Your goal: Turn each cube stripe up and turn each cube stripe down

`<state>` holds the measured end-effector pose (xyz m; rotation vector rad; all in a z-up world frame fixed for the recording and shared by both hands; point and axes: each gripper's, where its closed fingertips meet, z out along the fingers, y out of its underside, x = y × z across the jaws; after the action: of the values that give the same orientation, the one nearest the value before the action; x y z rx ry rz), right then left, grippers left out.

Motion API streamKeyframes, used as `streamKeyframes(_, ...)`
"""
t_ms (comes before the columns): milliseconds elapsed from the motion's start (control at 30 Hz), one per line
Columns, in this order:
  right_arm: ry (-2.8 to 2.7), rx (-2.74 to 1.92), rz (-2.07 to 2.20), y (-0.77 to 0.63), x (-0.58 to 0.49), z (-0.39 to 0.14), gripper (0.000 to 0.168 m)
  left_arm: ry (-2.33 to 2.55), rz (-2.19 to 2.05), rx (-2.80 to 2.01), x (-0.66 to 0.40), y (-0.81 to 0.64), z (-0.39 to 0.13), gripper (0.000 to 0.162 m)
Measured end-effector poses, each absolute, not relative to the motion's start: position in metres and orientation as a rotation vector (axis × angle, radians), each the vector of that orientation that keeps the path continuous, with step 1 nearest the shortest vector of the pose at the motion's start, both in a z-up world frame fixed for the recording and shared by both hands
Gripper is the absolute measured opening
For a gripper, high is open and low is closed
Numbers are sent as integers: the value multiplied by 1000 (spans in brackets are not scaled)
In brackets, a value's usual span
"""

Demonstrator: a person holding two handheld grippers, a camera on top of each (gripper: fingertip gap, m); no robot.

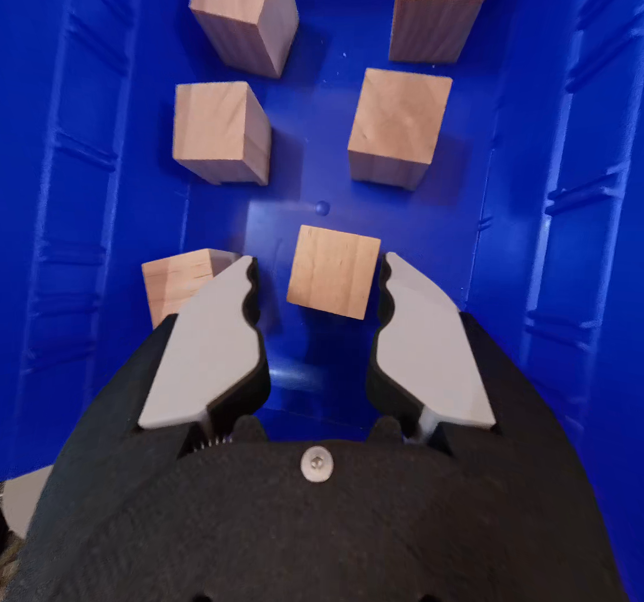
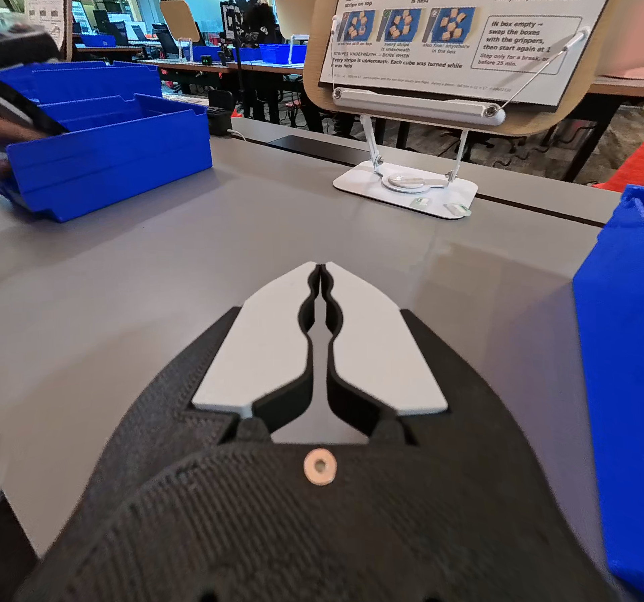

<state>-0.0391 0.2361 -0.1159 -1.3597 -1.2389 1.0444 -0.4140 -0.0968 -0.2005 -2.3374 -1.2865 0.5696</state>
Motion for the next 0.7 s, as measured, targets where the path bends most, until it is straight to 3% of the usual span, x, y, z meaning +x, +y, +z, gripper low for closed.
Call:
streamKeyframes(33,-1230,-1370,1052,237,-38,-116,0,-1272,533,-2353,-411,-94,-204,54)
streamKeyframes(167,-1184,-1410,1072,245,-35,-114,0,-1263,588,-2265,-416,-94,-178,50)
streamKeyframes(333,-1136,-1444,1104,252,-33,-112,0,-1100,615,-1859,-409,-75,-65,49)
streamKeyframes(467,-1146,-1436,1151,244,-35,-111,2,-750,161,-1619,-331,0,18,46)
streamKeyframes(600,-1175,-1392,1206,227,-37,-103,30,-410,-172,-1606,-232,81,24,46)
streamKeyframes(700,-1210,-1327,1387,204,-36,-91,34,-231,-364,-1550,-167,134,6,46)
